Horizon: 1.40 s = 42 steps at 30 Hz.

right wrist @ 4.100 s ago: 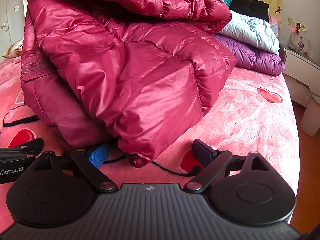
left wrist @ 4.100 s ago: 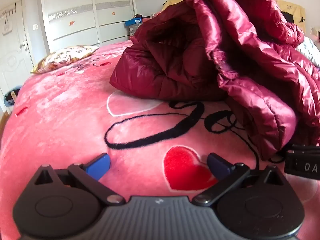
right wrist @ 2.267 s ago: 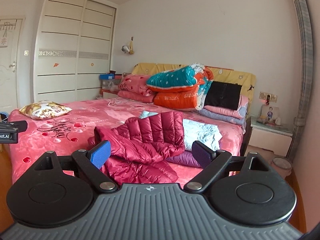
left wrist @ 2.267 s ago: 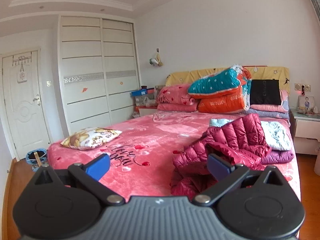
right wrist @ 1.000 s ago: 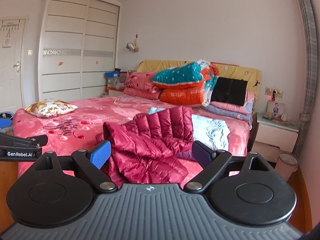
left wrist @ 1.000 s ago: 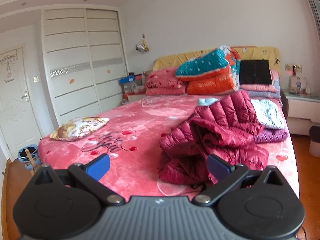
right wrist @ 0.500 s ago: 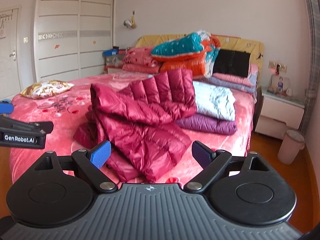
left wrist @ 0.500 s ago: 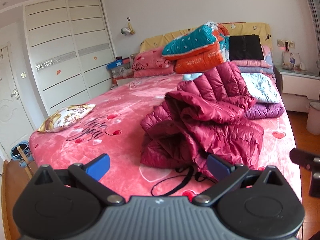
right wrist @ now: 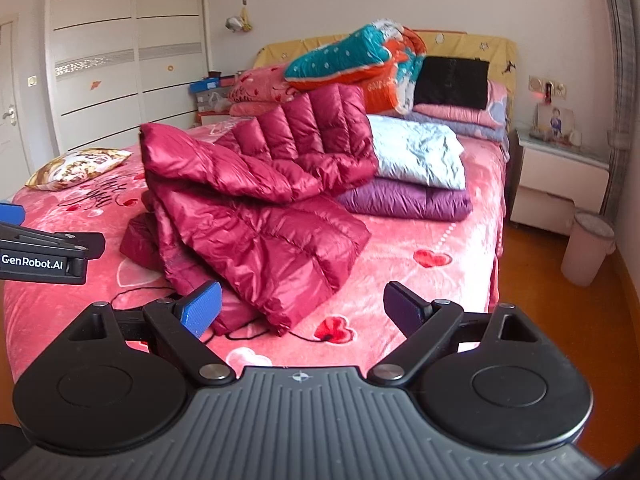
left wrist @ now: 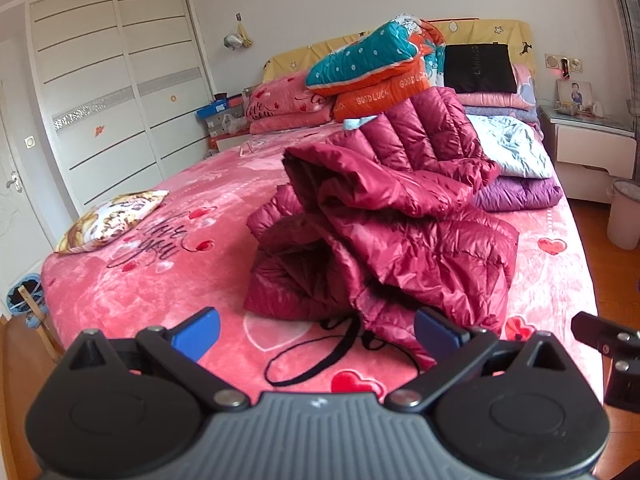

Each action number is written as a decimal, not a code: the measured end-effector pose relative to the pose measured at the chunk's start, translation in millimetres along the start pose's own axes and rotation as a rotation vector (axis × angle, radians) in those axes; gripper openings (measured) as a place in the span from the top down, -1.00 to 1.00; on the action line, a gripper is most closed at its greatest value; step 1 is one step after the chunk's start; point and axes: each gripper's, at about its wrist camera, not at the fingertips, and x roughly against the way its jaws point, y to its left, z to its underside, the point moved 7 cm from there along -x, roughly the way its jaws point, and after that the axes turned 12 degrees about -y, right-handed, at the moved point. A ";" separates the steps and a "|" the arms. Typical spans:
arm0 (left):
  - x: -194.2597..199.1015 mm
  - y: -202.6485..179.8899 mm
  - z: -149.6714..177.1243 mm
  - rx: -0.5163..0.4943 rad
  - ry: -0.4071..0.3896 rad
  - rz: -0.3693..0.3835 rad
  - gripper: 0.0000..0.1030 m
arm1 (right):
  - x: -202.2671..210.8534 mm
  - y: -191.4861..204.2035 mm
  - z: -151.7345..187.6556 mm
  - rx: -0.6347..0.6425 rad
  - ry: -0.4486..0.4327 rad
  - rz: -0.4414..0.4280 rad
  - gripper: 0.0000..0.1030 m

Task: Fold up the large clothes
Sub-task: 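Move both open tools toward the red puffer jacket on the bed, then grasp the red jacket with the left gripper and lift it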

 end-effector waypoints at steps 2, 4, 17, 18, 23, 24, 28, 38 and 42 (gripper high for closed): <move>-5.2 -4.2 2.2 0.005 0.002 0.008 -0.99 | -5.4 -5.1 6.2 -0.002 -0.001 0.004 -1.00; -10.7 -8.9 4.9 0.008 0.005 0.018 -0.99 | -10.3 -7.7 10.9 -0.004 0.000 0.007 -1.00; -56.4 -26.5 -6.7 0.049 -0.125 0.111 -0.99 | -47.7 -32.0 57.7 -0.105 0.072 -0.003 -1.00; -63.0 -24.9 -7.4 0.051 -0.136 0.109 -0.99 | -50.4 -32.8 61.7 -0.105 0.076 -0.007 -1.00; -103.1 -16.1 0.3 0.146 -0.102 0.125 -0.99 | -59.0 -34.7 68.8 -0.085 0.079 -0.019 -1.00; -109.3 -14.4 1.1 0.171 -0.099 0.131 -0.99 | -59.7 -35.1 69.8 -0.082 0.077 -0.023 -1.00; -130.6 -11.8 5.0 0.252 -0.084 0.135 -0.98 | -64.4 -38.5 74.5 -0.087 0.088 -0.030 -1.00; -164.6 -10.0 11.3 0.365 -0.021 0.154 0.23 | -71.6 -43.1 82.3 -0.108 0.117 -0.046 -1.00; -160.4 -10.9 9.6 0.364 -0.014 0.157 0.57 | -75.3 -43.2 85.1 -0.119 0.137 -0.046 -1.00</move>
